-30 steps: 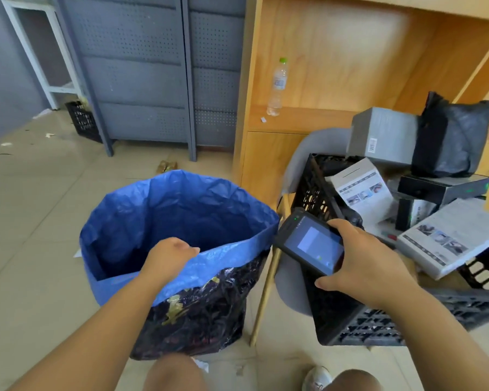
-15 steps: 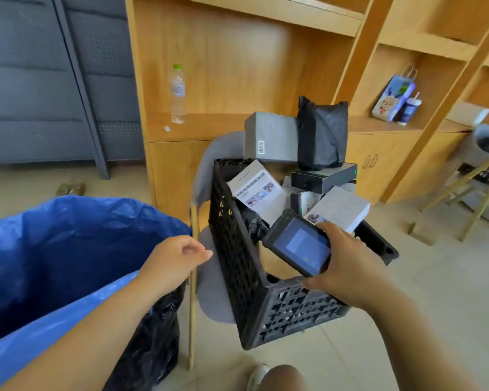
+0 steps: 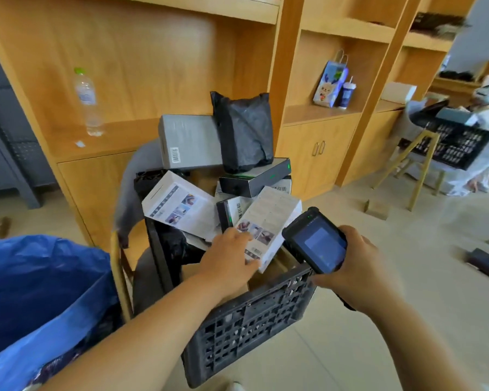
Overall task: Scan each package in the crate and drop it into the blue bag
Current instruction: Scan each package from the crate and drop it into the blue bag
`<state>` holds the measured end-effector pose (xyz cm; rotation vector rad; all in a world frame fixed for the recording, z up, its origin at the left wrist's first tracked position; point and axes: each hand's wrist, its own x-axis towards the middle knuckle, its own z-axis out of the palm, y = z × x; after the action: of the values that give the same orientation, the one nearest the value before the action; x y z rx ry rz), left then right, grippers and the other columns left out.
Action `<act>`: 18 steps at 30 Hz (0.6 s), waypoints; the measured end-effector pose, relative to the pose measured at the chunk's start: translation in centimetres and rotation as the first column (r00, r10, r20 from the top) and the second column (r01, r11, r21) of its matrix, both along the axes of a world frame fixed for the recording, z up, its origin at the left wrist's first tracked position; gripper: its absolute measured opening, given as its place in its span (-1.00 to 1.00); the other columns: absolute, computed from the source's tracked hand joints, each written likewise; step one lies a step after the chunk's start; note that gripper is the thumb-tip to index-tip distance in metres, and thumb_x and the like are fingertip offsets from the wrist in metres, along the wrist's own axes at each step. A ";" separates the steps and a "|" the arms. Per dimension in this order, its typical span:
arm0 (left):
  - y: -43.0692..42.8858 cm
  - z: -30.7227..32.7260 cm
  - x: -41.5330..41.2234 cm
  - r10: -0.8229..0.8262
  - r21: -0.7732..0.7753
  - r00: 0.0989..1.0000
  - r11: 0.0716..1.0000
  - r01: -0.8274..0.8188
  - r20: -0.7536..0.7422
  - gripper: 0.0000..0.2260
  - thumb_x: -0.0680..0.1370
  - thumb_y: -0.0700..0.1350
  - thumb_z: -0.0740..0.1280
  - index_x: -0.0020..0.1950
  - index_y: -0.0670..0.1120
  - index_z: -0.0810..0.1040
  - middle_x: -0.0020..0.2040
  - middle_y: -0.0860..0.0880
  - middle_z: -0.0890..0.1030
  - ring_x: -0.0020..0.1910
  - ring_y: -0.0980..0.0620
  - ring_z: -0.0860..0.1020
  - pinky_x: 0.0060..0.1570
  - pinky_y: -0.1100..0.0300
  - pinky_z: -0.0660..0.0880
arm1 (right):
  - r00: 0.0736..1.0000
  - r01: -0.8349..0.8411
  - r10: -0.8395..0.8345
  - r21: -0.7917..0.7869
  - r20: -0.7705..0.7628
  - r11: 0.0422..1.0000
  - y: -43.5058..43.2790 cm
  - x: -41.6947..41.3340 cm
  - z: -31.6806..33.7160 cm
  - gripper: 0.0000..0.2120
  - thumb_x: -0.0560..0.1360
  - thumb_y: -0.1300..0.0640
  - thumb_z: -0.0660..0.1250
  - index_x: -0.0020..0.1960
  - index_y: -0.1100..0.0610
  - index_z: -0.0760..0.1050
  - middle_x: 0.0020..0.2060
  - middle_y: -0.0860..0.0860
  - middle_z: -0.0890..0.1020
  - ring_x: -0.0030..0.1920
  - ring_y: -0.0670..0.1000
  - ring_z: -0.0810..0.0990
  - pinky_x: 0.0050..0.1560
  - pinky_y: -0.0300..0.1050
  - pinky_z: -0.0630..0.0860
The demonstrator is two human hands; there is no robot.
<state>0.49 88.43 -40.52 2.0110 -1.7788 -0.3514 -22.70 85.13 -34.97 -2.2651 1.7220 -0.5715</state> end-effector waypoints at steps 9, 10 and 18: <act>-5.4 -3.1 -2.5 0.107 0.128 0.968 0.982 -0.139 0.228 -0.22 0.41 0.30 0.36 0.45 0.04 0.04 0.42 -0.14 0.15 0.35 -0.22 0.19 0.20 -0.11 0.39 | 0.999 0.050 -0.050 0.033 0.013 0.998 -2.3 -1.7 -1.2 -0.20 0.11 -0.12 0.46 0.27 -0.07 0.20 -0.10 -0.07 0.43 -0.20 0.06 0.51 -0.31 0.05 0.58; -5.6 -3.4 -2.7 0.107 0.136 0.968 0.981 -0.140 0.229 -0.21 0.41 0.28 0.38 0.44 0.03 0.02 0.41 -0.15 0.13 0.36 -0.23 0.18 0.21 -0.11 0.38 | 0.999 0.050 -0.050 0.033 0.006 0.998 -2.4 -1.7 -1.3 -0.20 0.12 -0.12 0.45 0.28 -0.07 0.21 -0.09 -0.07 0.43 -0.19 0.05 0.51 -0.29 0.05 0.58; -6.5 -3.9 -3.3 0.104 0.134 0.963 0.981 -0.141 0.248 -0.23 0.43 0.12 0.42 0.43 -0.04 0.00 0.37 -0.18 0.14 0.28 -0.23 0.22 0.12 0.03 0.47 | 0.999 0.034 -0.035 0.066 0.028 0.997 -2.6 -1.8 -1.9 -0.22 0.13 -0.11 0.46 0.28 -0.08 0.21 -0.11 -0.10 0.43 -0.19 0.03 0.51 -0.23 0.07 0.58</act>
<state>-2.84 81.98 -44.38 2.3445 -1.8017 -0.2155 -24.47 82.57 -36.91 -2.1759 1.7429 -0.5449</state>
